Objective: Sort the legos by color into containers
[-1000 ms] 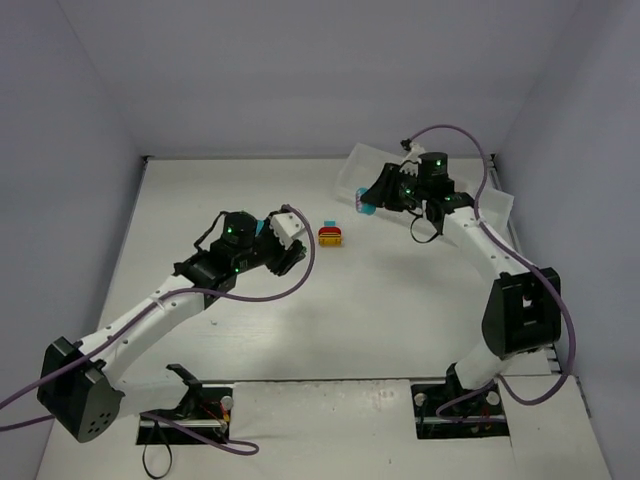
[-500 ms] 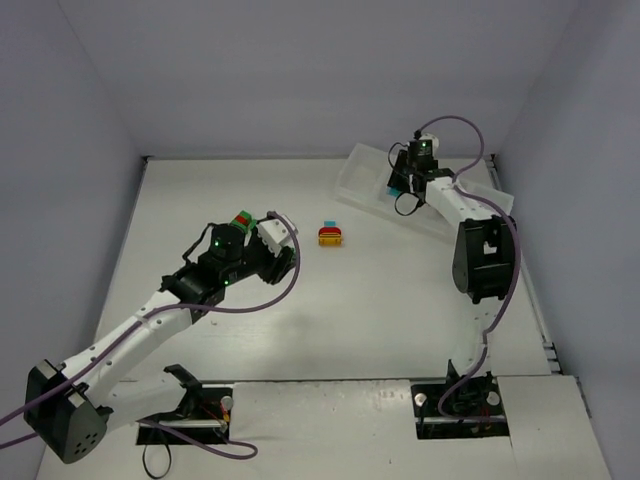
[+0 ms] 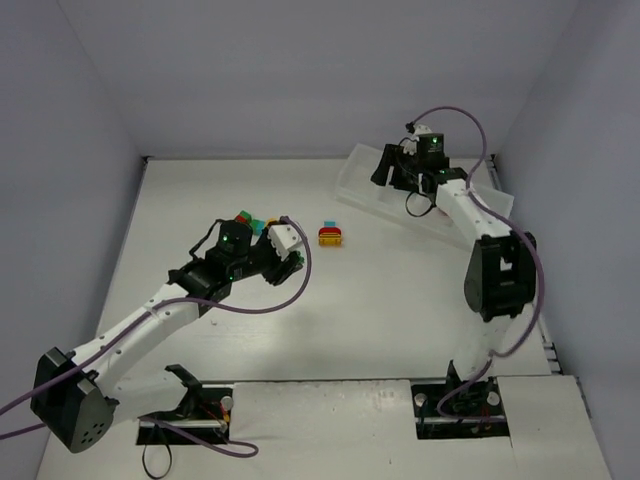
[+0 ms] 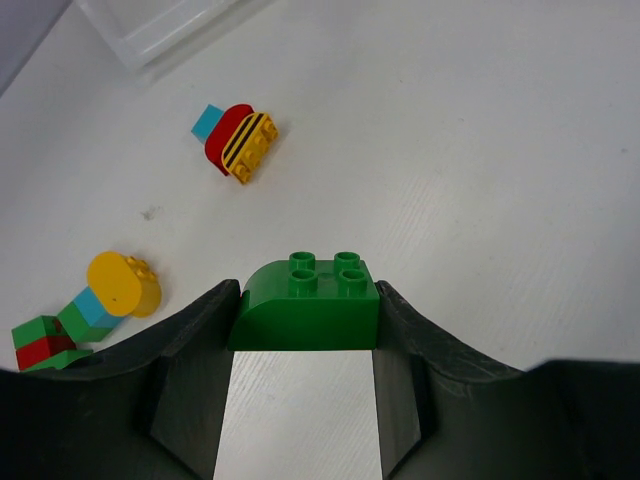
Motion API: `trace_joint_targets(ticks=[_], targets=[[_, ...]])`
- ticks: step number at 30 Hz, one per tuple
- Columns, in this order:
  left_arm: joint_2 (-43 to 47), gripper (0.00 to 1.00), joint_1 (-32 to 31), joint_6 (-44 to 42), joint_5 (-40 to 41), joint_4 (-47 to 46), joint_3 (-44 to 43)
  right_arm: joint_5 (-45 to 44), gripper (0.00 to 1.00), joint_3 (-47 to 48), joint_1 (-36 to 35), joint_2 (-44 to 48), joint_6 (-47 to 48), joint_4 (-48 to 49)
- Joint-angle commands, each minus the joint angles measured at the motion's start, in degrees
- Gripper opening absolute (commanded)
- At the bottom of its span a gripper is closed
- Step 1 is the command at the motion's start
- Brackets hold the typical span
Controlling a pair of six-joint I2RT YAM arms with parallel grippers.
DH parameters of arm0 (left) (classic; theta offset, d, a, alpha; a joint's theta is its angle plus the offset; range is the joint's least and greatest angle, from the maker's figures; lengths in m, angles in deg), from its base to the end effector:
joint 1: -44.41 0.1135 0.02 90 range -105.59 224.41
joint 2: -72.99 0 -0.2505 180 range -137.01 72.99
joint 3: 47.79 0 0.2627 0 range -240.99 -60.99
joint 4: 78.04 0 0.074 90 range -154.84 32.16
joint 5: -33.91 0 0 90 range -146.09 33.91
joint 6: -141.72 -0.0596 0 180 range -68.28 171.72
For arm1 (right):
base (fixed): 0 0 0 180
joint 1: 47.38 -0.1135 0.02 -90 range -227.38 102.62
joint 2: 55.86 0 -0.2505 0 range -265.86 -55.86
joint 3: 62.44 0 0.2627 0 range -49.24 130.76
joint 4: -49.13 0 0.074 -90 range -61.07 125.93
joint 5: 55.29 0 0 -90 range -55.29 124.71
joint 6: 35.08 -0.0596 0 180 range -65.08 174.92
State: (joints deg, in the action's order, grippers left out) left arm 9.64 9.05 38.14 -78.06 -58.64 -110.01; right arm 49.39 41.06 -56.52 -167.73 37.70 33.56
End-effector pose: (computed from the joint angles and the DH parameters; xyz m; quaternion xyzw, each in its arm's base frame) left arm 0.2247 -0.1868 0.2869 0.4330 0.6893 -0.2594 0.5197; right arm 0.4849 0.0933 0.2543 -0.0109 0.8344 0.2276 0.5019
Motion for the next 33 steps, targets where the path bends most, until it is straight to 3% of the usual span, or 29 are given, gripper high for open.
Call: trace_joint_targets(ticks=[1, 6, 9, 17, 33], targets=[[0.0, 0.06, -0.1, -3.9, -2.5, -3.8, -4.9, 20.0, 0.65, -4.2, -2.9, 12.4, 3.2, 2.6], [-0.7, 0.06, -0.2, -5.5, -3.9, -4.9, -5.7, 34.0, 0.69, -13.5, -8.2, 21.5, 2.8, 2.8], [-1.2, 0.06, -0.2, -6.1, -5.4, -5.1, -6.1, 37.1, 0.72, -16.4, -12.9, 24.6, 2.3, 3.1], [-1.7, 0.06, -0.2, -5.9, -7.4, -5.2, -7.4, 37.7, 0.76, -21.6, -18.6, 28.7, -0.8, 6.7], [-3.0, 0.06, -0.7, -6.2, -7.8, -5.2, -8.4, 38.2, 0.80, -20.0, -24.2, 25.9, -2.4, 8.6]])
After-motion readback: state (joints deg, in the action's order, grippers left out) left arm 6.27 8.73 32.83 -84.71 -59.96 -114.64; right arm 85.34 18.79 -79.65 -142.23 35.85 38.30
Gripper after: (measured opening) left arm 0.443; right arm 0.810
